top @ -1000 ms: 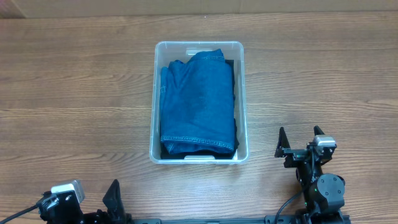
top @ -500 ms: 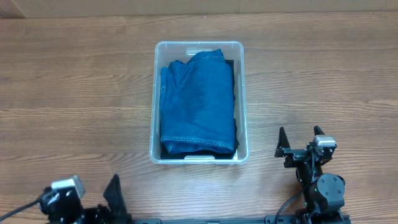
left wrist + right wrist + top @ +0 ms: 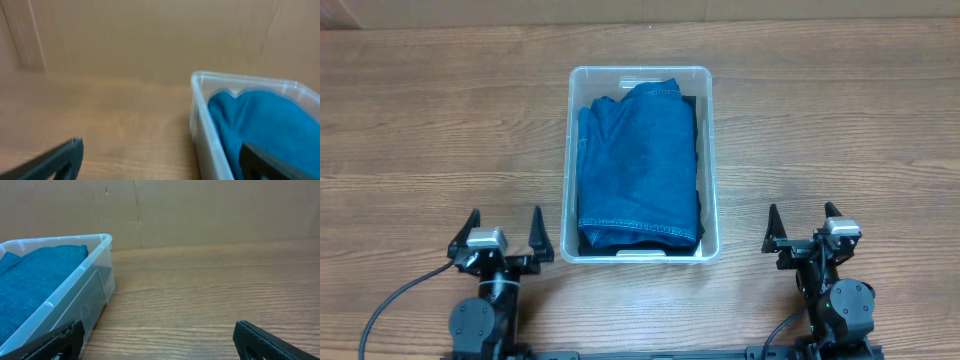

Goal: Pack container

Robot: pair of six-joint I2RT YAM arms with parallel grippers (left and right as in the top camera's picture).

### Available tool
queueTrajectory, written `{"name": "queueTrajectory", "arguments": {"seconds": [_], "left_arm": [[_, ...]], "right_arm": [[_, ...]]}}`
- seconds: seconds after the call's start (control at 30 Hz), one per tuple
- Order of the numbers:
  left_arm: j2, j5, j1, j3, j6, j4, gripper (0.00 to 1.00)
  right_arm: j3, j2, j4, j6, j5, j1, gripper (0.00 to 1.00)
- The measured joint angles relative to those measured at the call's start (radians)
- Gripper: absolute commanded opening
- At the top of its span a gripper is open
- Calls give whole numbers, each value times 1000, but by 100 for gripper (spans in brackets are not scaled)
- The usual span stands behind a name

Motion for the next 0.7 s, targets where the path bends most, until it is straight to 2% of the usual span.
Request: {"name": "queueTrajectory", "arguments": {"seconds": [0.07, 0.7], "left_arm": [[0, 6, 0, -79, 15, 21, 100], [0, 16, 0, -80, 19, 21, 100]], "right_arm": [[0, 0, 0, 0, -1, 0, 100], [0, 0, -1, -3, -1, 0, 100]]}}
